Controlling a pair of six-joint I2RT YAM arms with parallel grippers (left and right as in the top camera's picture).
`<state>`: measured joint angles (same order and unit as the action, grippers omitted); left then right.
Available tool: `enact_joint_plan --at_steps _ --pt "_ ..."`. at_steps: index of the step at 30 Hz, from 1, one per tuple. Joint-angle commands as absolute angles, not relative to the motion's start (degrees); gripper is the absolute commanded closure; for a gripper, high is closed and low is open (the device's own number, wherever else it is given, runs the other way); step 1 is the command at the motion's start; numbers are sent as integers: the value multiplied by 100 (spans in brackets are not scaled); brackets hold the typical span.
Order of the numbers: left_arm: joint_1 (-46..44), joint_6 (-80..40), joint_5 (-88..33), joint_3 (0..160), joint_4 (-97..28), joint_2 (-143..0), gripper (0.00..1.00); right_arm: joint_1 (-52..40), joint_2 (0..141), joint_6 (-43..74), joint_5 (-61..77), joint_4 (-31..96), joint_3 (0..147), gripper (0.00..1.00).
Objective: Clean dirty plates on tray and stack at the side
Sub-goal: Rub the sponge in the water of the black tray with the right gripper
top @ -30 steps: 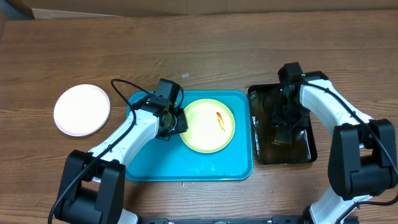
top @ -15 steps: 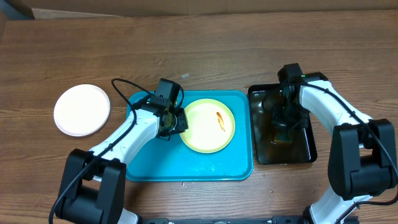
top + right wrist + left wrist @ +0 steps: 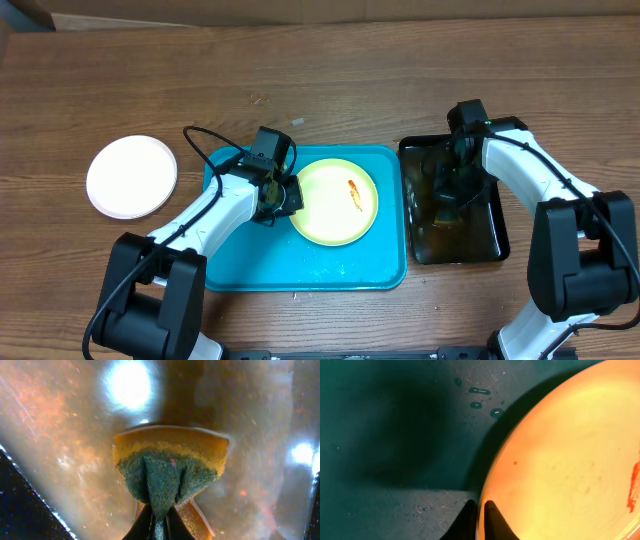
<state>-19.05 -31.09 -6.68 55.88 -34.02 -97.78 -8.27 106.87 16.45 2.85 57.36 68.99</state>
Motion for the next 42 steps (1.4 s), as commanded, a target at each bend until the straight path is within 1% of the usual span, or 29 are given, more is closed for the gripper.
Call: enact_joint_plan --at_steps 1,3,10,14,17,21,22,23,25,26,29,32,36,40,42 --pt "-1929 -3024 -709 5575 -3448 -9837 93 -821 10613 1638 502 5568 6879 96" --pt "-1896 -3022 -705 5575 -3599 -9837 96 -821 10613 1625 587 5441 6879 96" --pt "-1761 -3022 -687 5577 -3778 -9837 95 -836 10613 1575 880 5262 6879 96" --pt "-1704 -3020 -692 5577 -3782 -9837 89 -840 10613 1457 1066 5299 6879 96" --pt "-1704 -3017 -690 5577 -3782 -9837 85 -840 10613 1459 1083 5295 6877 96" --pt "-1704 -3017 -687 5577 -3778 -9837 84 -840 10613 1459 1079 5275 6877 96" --pt "-1704 -3017 -690 5577 -3774 -9837 84 -840 10613 1459 1079 5275 6877 92" --pt "-1704 -3017 -690 5577 -3767 -9837 84 -840 10613 1459 1079 5277 6877 87" --pt "-1704 -3017 -690 5577 -3763 -9837 84 -840 10613 1468 1079 5277 6875 82" --pt "-1704 -3017 -690 5577 -3763 -9837 84 -840 10613 1479 1079 5277 6873 74" --pt "-1704 -3017 -692 5577 -3747 -9837 80 -840 10613 1479 1076 5273 6869 59" --pt "-1706 -3020 -698 5577 -3743 -9837 80 -840 10613 1481 1052 5249 6864 57" --pt "-1706 -3017 -690 5577 -3743 -9837 80 -856 10615 1503 1017 5231 6855 56" --pt "-1706 -3020 -692 5575 -3728 -9837 80 -972 10619 1503 1013 5192 6847 58" --pt "-1706 -3020 -692 5575 -3719 -9837 80 -1079 10619 1505 950 5116 6818 64"
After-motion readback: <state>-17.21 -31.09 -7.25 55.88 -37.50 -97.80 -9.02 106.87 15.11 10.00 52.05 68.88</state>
